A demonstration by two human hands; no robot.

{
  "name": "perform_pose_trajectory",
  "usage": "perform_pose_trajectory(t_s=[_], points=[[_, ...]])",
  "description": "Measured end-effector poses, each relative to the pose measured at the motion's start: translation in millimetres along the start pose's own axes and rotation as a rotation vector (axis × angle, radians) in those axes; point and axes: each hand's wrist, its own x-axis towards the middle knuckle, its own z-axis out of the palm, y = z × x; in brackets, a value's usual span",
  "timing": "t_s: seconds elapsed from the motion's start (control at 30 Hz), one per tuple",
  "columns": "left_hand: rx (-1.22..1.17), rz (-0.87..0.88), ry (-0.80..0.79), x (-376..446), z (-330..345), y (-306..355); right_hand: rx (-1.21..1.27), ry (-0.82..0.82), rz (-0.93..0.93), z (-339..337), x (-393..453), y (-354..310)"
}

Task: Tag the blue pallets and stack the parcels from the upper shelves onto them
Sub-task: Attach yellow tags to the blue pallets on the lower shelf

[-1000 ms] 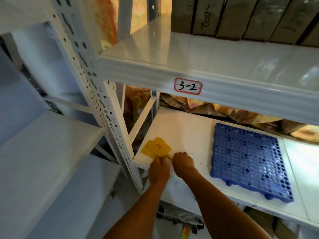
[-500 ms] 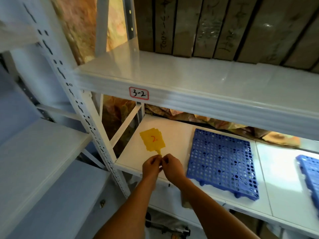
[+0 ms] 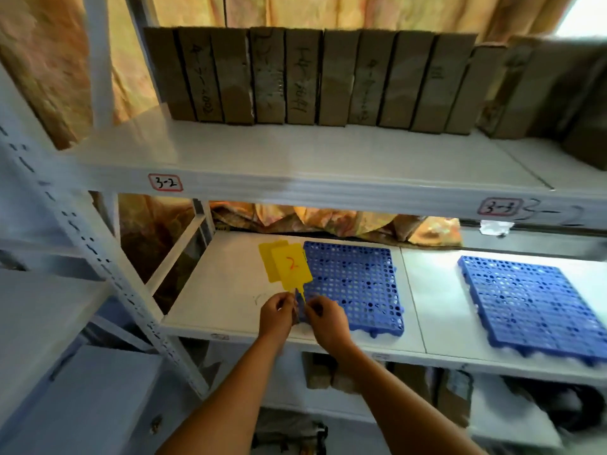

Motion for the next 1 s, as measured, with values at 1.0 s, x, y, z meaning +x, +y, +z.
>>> perform_pose_trajectory(t_s=[1.0], points=[[-0.132,-0.192,-0.342,-182,506,-13,-0.650,0.028,0.253,-507,-37,367]])
